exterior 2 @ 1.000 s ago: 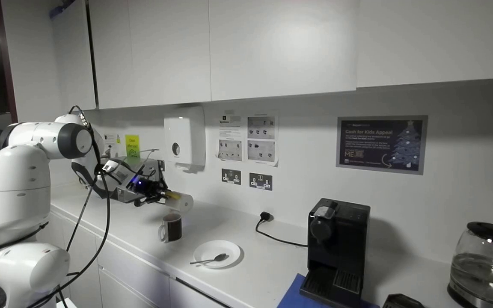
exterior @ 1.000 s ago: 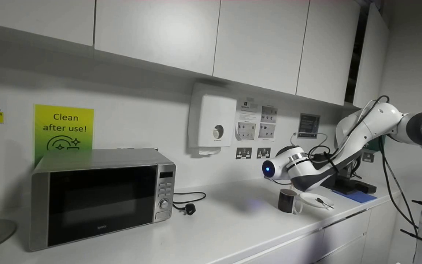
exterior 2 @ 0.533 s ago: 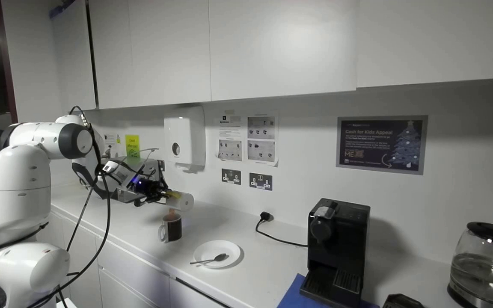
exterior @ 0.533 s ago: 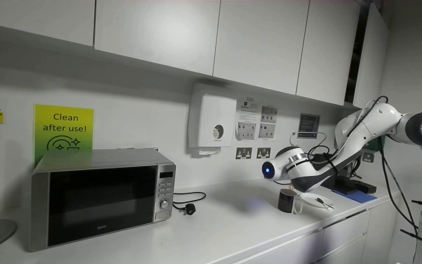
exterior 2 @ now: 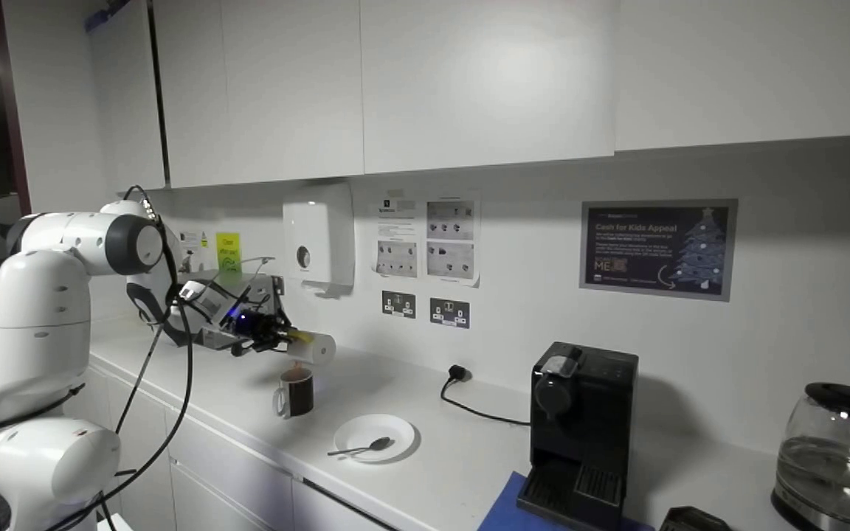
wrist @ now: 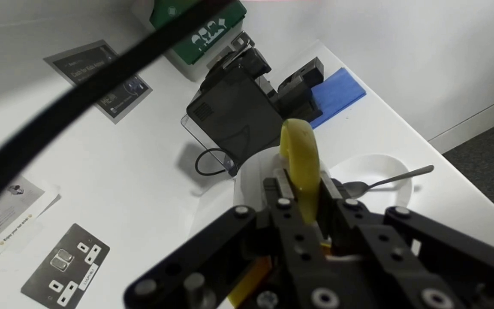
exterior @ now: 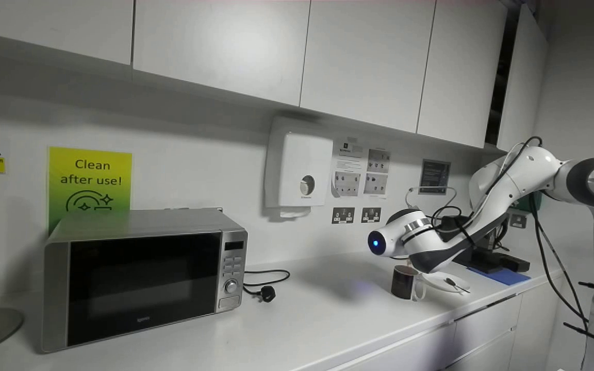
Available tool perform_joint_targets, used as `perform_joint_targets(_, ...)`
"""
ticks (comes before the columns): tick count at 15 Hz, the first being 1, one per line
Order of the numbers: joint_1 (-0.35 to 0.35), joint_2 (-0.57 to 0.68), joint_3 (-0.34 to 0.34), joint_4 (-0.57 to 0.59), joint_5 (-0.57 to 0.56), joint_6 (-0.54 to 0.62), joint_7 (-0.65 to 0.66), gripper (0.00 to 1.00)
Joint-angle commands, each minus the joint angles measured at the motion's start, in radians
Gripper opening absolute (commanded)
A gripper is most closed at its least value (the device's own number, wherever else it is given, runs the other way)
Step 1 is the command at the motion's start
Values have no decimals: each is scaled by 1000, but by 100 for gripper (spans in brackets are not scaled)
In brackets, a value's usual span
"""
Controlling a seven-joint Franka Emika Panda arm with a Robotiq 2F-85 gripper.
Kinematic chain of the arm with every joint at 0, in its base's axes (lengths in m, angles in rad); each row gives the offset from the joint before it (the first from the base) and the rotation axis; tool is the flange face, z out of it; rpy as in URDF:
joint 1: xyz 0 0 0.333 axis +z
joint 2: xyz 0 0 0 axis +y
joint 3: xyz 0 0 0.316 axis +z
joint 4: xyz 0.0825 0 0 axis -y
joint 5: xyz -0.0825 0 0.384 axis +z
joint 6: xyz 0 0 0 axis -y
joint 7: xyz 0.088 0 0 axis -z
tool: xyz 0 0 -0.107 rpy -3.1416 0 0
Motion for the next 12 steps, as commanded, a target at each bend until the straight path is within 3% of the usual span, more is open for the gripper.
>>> perform_joint_targets(1,8,5,6,27,-44,-67,-43,4)
perform_joint_targets(12,12,16,7,33,-73,-74,-56,4)
